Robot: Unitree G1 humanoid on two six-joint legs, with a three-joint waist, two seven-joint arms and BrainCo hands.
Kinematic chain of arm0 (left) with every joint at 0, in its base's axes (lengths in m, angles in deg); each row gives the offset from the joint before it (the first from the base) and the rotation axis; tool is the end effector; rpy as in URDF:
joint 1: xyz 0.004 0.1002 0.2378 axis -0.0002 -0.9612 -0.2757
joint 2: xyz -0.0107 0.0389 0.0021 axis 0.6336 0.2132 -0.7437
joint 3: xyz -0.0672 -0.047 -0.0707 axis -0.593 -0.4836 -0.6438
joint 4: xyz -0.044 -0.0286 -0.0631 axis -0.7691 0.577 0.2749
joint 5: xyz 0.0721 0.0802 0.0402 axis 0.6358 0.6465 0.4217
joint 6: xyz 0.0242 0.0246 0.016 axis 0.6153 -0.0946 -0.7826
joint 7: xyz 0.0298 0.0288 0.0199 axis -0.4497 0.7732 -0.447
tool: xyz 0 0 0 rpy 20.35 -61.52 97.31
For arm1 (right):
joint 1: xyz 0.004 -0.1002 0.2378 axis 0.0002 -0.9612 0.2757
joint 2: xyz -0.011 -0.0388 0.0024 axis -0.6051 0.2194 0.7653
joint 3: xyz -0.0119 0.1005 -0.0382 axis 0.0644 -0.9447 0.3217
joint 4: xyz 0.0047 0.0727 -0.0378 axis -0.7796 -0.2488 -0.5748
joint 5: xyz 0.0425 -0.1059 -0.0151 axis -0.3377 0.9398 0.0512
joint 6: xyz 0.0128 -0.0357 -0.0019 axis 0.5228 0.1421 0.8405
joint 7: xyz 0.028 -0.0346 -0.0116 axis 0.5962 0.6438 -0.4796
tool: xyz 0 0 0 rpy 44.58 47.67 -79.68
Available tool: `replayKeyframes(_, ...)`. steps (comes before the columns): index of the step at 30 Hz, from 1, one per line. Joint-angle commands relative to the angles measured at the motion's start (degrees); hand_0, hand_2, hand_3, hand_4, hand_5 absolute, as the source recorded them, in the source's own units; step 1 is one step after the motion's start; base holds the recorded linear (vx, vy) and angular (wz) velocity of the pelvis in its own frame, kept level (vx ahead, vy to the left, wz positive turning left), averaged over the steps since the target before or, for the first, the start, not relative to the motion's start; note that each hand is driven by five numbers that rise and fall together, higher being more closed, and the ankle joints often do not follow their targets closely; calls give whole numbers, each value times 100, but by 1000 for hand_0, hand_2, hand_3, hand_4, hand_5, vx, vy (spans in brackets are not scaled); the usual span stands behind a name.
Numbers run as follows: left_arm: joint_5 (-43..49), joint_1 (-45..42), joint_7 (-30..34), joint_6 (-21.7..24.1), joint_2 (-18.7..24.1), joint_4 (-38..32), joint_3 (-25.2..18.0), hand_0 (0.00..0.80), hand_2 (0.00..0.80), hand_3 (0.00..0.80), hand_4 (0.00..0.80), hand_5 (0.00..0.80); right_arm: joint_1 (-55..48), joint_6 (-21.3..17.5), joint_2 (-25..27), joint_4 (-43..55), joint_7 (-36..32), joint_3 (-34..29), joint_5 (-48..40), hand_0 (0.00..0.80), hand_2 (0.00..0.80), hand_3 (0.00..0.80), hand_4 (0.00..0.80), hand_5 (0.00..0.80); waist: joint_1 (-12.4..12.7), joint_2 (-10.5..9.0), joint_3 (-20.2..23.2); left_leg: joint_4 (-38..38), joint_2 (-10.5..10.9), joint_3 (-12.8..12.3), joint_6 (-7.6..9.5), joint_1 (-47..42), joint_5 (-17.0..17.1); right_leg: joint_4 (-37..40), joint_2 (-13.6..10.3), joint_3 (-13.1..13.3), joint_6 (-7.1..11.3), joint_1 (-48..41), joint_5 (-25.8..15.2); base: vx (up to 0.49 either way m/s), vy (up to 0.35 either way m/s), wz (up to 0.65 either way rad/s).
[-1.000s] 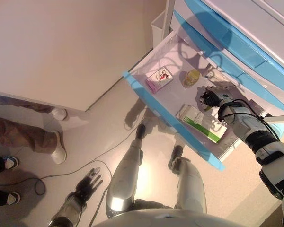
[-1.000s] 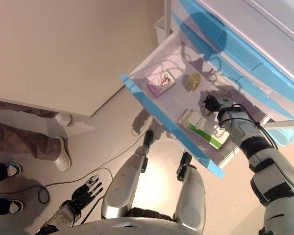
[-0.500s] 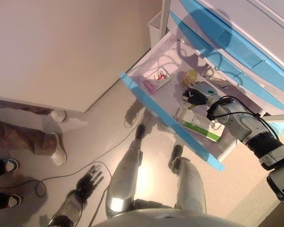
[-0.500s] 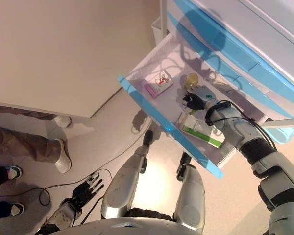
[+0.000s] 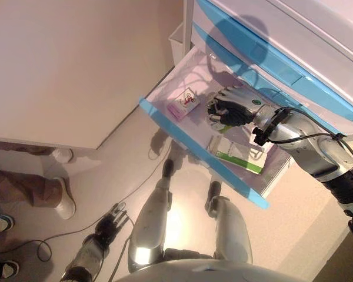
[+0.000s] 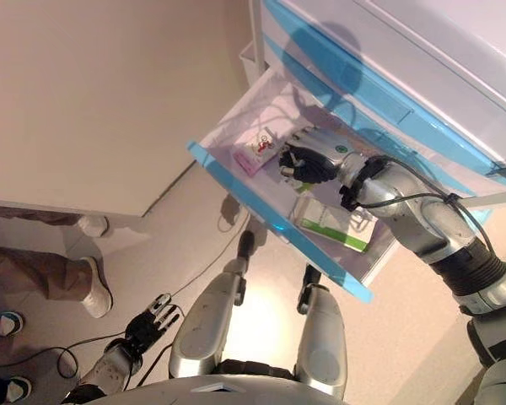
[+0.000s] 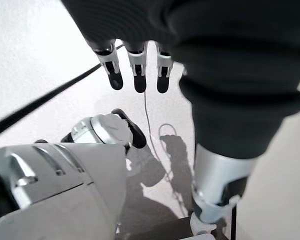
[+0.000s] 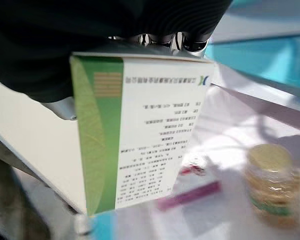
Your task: Open the drawer and pick up the medicine
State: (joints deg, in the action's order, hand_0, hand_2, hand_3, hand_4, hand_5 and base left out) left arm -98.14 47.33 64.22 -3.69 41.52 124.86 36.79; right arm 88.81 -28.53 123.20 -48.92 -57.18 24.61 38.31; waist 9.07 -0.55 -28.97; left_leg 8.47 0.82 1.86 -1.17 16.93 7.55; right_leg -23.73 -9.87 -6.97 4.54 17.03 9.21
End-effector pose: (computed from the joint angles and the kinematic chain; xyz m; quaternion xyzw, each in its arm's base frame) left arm 0.1149 0.2494 -0.1047 -0.3367 0.3538 0.1506 0.8595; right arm 0.2622 -0.1668 0.2210 -0.6135 -0.2816 0.2803 0.6825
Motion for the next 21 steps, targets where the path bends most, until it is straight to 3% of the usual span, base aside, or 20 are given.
replayKeyframes(1, 169, -397, -35, 88, 39, 79, -130, 0, 0, 0, 0, 0, 46, 109, 115, 795, -827, -177, -1425, 800, 800, 800, 800, 800, -46, -249, 434, 711, 241, -112, 150, -139, -1301, 1195, 104, 81, 255, -513, -814, 36, -15, -7)
replayKeyframes(5, 210, -386, -38, 133, 41, 178, -141, 0, 0, 0, 0, 0, 109, 396, -4, 1324, -1566, -218, -2685, 800, 800, 800, 800, 800, -45, -327, 571, 600, 216, -136, 132, -304, -1303, 1302, 122, 129, 260, -684, -798, 43, -26, -7)
replayKeyframes(10, 301, -363, -85, 155, 6, 312, -117, 0, 0, 0, 0, 0, 171, 798, -273, 1724, -1752, -315, -3462, 800, 800, 800, 800, 800, -39, -397, 802, 472, 188, -140, 108, -496, -1303, 1411, 127, 149, 271, -873, -775, 60, -28, -4)
replayKeyframes(16, 420, -385, -118, 175, -84, 471, -147, 0, 0, 0, 0, 0, 26, 938, -564, 1951, -1710, -569, -3669, 800, 800, 800, 800, 800, -81, -450, 1067, 350, 145, -151, 78, -683, -1307, 1496, 131, 173, 281, -1026, -761, 53, -19, -6)
replayKeyframes(21, 510, -374, -68, 234, -177, 795, -272, 0, 0, 0, 0, 0, -178, 701, -653, 2005, -1425, -988, -3377, 800, 800, 800, 800, 800, -183, -468, 1322, 231, 102, -177, 51, -886, -1333, 1596, 125, 232, 307, -1178, -768, 53, -1, -8)
